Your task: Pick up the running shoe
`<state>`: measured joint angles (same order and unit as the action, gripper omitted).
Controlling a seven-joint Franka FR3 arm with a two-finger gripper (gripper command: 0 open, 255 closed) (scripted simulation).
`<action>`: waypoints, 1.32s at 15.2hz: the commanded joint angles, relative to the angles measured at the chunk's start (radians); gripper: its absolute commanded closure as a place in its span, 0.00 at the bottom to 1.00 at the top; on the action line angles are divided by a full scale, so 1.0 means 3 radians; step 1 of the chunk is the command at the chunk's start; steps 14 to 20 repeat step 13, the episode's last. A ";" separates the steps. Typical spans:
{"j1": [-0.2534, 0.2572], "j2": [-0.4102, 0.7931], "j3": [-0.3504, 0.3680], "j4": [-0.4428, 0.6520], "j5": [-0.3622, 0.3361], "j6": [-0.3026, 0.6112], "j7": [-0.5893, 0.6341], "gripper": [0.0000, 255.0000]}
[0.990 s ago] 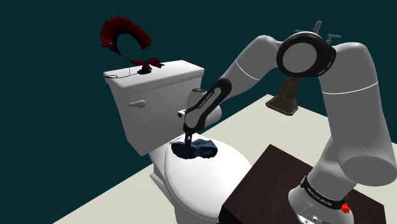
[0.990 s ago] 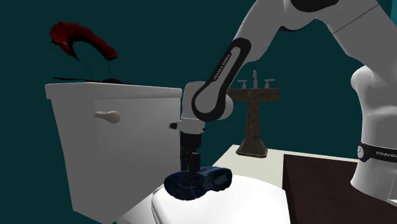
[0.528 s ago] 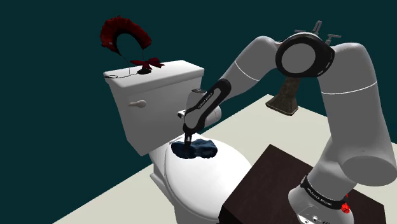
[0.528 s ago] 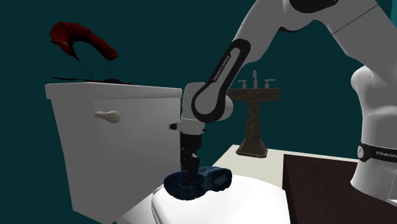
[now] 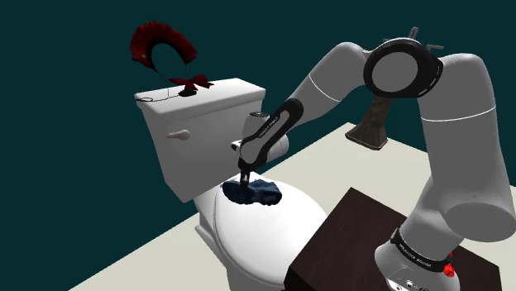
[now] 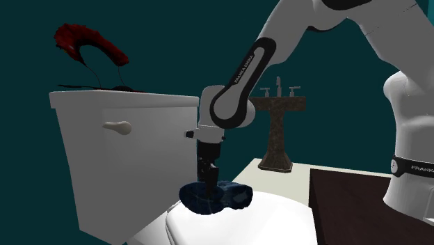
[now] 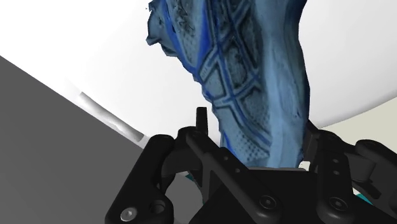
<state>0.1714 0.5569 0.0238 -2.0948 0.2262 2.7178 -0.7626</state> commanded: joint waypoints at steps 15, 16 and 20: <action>0.0040 -0.0477 -0.0067 -0.0072 -0.0082 -0.0402 0.0099 1.00; 0.0040 -0.0477 -0.0067 -0.0072 -0.0082 -0.0402 0.0099 1.00; 0.0040 -0.0477 -0.0067 -0.0072 -0.0082 -0.0402 0.0099 1.00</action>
